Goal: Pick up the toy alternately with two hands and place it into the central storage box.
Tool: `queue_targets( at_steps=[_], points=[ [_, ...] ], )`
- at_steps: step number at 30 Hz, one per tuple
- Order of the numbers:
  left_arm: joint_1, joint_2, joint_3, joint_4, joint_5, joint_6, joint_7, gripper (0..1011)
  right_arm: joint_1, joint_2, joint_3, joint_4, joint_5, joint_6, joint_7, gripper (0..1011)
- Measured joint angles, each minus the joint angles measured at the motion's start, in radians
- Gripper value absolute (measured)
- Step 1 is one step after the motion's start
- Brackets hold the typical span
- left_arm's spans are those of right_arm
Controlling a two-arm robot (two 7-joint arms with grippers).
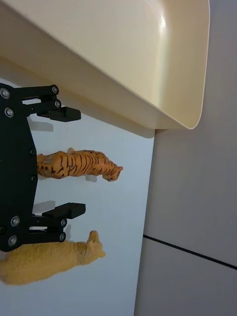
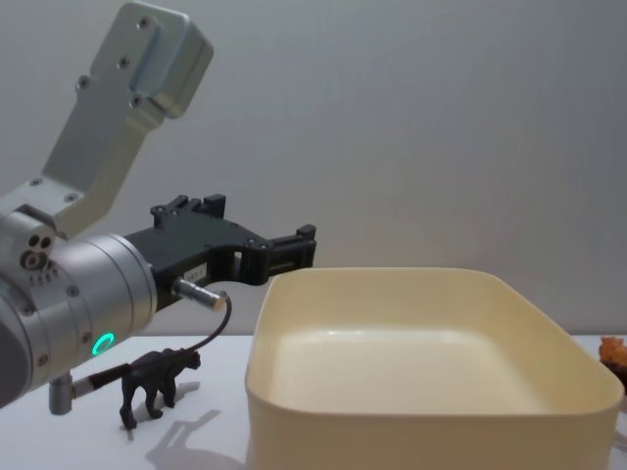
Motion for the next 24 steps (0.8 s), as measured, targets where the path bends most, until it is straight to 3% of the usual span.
queue_targets(
  at_steps=[9,14,17,24],
  points=[
    [0.000,0.000,0.000,0.000,0.000,0.000,0.000,1001,0.050,-0.031,-0.018,0.073,-0.035,-0.005,0.014,994],
    [0.000,0.000,0.000,0.000,0.000,0.000,0.000,1001,0.065,-0.040,-0.022,0.093,-0.047,-0.007,0.017,903],
    [0.000,0.000,0.000,0.000,0.000,0.000,0.000,1002,0.073,-0.045,-0.025,0.106,-0.054,-0.008,0.019,783],
    [0.000,0.000,0.000,0.000,0.000,0.000,0.000,1001,0.082,-0.050,-0.028,0.119,-0.061,-0.009,0.020,606]
  ],
)
